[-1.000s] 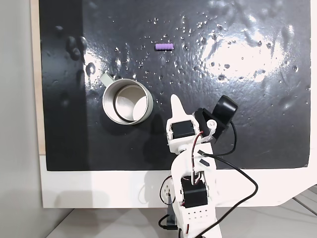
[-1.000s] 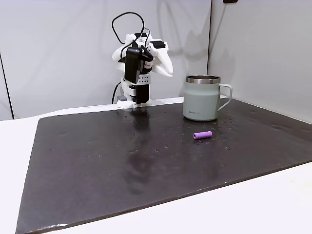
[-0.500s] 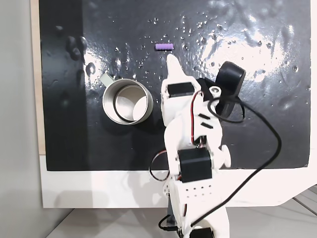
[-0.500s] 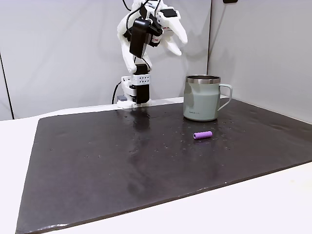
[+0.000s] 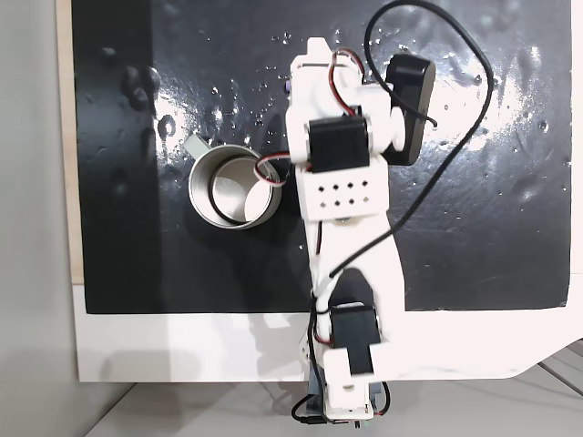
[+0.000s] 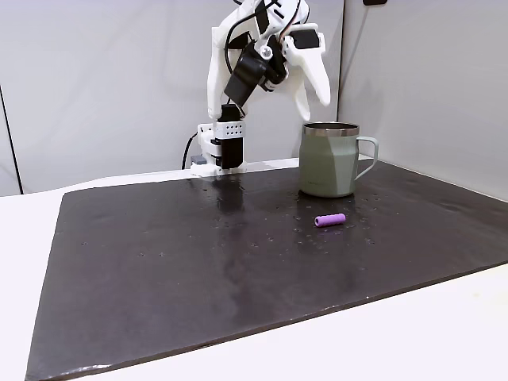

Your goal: Grasp a pengrip and put it in the cup.

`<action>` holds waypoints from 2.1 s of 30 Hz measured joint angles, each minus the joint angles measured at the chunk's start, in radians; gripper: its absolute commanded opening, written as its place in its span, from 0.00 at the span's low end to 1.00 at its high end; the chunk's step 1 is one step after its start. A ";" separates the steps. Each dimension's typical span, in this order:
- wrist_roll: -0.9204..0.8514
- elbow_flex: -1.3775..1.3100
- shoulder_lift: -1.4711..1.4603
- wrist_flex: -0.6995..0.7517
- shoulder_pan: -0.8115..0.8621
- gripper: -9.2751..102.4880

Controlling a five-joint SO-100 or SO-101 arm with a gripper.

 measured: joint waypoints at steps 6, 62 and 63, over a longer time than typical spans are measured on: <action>-0.009 -0.201 -0.268 0.017 0.017 0.32; -0.080 -0.413 -0.265 0.012 0.017 0.08; -0.080 -0.413 -0.235 0.025 0.017 0.08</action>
